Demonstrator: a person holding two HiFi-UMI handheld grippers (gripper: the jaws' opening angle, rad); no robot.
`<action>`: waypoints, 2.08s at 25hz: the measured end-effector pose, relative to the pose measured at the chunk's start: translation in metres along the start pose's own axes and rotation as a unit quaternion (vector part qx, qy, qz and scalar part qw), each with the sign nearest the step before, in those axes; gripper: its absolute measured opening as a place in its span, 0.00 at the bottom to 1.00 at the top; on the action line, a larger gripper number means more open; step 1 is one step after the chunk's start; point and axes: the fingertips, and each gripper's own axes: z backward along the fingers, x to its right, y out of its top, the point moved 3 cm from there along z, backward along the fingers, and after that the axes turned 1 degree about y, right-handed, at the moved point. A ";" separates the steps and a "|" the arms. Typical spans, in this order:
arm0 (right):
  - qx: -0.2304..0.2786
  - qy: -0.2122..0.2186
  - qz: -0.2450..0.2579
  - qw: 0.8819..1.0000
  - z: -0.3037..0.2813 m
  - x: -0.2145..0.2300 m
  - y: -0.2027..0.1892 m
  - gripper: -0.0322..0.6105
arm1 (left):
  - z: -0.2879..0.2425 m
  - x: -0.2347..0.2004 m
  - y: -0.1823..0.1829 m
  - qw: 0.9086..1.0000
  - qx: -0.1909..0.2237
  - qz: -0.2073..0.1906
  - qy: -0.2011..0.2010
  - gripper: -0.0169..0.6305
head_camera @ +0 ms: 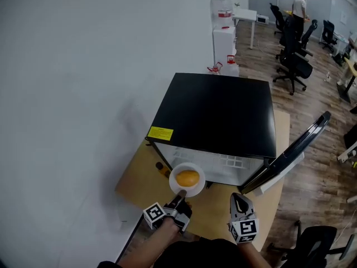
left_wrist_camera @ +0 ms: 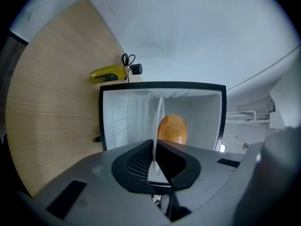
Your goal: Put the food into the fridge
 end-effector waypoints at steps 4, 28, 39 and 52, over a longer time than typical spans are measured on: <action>-0.007 0.004 0.006 1.000 -0.005 0.003 -0.005 0.14 | -0.010 -0.017 0.004 1.000 -0.003 -0.002 0.009 0.06; -0.053 0.033 0.000 0.998 -0.026 0.012 -0.025 0.14 | -0.100 -0.091 0.023 1.000 -0.020 -0.008 0.018 0.06; -0.065 0.033 -0.031 0.997 -0.037 0.017 -0.037 0.14 | -0.135 -0.119 0.053 0.998 -0.017 -0.041 0.043 0.06; -0.090 0.046 -0.027 0.995 -0.036 0.022 -0.052 0.14 | -0.171 -0.150 0.056 0.999 -0.010 -0.011 0.051 0.06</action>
